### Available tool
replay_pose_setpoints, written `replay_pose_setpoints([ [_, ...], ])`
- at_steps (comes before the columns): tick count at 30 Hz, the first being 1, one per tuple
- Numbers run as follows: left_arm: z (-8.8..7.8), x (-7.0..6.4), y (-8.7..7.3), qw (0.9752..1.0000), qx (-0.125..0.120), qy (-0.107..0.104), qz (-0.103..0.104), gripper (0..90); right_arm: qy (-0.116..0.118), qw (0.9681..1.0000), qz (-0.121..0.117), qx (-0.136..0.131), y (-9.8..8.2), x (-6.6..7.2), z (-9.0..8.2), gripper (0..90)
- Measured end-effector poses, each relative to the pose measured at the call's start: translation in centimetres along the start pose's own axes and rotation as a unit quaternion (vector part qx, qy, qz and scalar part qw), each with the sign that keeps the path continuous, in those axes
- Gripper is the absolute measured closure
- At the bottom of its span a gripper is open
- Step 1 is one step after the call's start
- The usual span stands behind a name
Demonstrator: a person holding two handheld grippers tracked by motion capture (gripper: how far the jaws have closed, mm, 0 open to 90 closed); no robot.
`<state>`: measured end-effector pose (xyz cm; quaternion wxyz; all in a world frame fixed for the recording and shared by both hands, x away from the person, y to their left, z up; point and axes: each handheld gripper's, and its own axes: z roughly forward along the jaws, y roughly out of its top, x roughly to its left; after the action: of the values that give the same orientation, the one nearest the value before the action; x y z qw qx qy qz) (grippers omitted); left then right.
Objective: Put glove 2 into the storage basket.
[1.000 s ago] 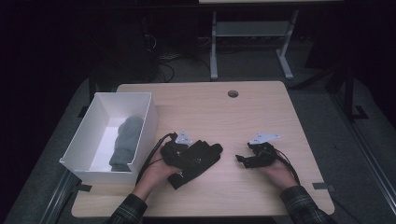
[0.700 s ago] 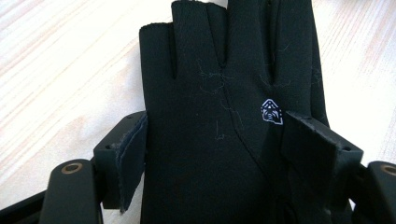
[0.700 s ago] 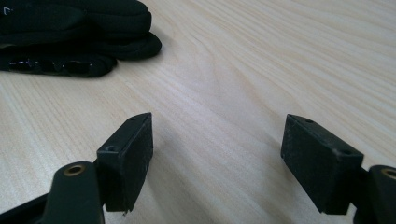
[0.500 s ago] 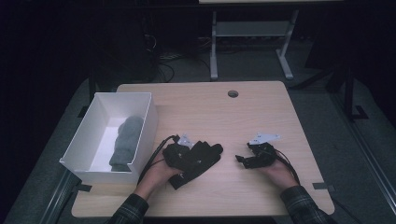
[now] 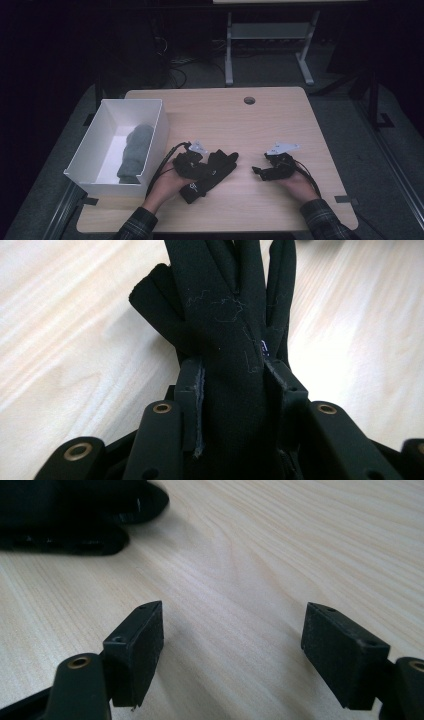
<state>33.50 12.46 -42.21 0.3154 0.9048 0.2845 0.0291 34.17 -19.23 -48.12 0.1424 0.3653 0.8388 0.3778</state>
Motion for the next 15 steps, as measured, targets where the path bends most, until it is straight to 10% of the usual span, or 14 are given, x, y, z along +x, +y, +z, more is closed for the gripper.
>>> replay_pose_setpoints([
  [15,-11.0,2.0,5.7,0.9978,-0.046,0.041,-0.024,64.0,0.002,1.0000,0.001,0.000,0.0,0.0,0.0,24.3],
])
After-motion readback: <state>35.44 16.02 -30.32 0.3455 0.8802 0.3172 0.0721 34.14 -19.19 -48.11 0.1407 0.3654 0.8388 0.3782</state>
